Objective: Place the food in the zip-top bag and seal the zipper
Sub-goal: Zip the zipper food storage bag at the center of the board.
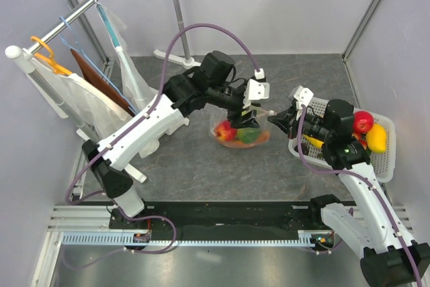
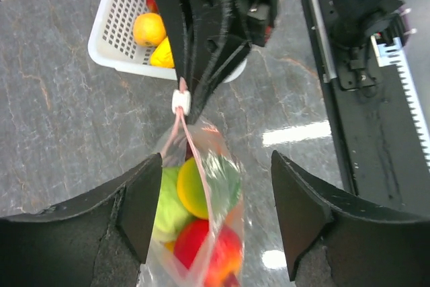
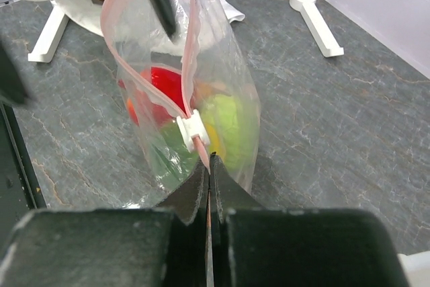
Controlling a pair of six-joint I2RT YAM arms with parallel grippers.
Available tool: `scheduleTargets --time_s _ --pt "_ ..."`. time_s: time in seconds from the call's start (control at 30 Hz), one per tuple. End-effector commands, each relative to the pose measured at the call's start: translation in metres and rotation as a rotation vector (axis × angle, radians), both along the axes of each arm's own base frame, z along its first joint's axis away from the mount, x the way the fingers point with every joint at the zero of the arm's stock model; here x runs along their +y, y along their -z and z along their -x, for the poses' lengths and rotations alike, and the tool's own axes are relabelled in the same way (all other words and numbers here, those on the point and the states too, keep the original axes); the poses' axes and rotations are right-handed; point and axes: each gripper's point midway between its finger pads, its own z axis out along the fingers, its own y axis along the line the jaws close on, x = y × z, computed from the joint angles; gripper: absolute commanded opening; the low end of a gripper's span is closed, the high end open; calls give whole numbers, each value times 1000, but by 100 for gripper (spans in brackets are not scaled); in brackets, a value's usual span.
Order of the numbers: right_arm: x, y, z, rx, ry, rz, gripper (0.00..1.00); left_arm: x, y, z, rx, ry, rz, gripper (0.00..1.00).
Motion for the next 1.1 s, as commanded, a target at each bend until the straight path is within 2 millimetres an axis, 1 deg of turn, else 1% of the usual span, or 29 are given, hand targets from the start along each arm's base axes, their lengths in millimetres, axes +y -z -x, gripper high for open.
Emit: scheduleTargets --time_s 0.0,0.03,0.13,0.33,0.5,0.6,0.7,0.77,0.8,0.87,0.97,1.0,1.07 --pt "3 -36 8 -126 -43 -19 0 -24 -13 -22 -100 -36 56 68" --pt "3 -36 9 -128 -41 -18 0 -29 -9 -25 -93 -39 56 67" --pt "3 -37 10 -131 -46 -20 0 -35 -11 -27 -73 -43 75 65" --pt "4 -39 13 -137 -58 -25 0 -45 -6 -21 -52 -19 80 63" --pt "4 -38 13 -144 -59 -21 0 -48 -10 -17 -48 -3 99 63" --pt "4 -39 13 -146 -62 -21 0 -50 -5 -12 -49 20 90 55" --pt "2 -41 11 -159 -47 -18 0 -51 0 -8 -34 28 76 52" --pt "3 -42 12 -165 -48 -22 0 -51 4 -9 -33 22 68 49" --pt "2 -42 12 -171 -48 -23 0 -51 4 -10 -32 18 66 45" --pt "3 -44 14 -181 -52 -22 0 -51 5 -12 -28 7 64 42" --pt "1 -47 13 -195 -42 -19 0 -50 5 -11 -24 2 62 28" --pt "1 -47 12 -195 -40 -17 0 -49 6 -11 -24 -2 59 18" --pt "1 -47 13 -195 -42 -17 0 -46 10 -13 -25 -11 43 11"
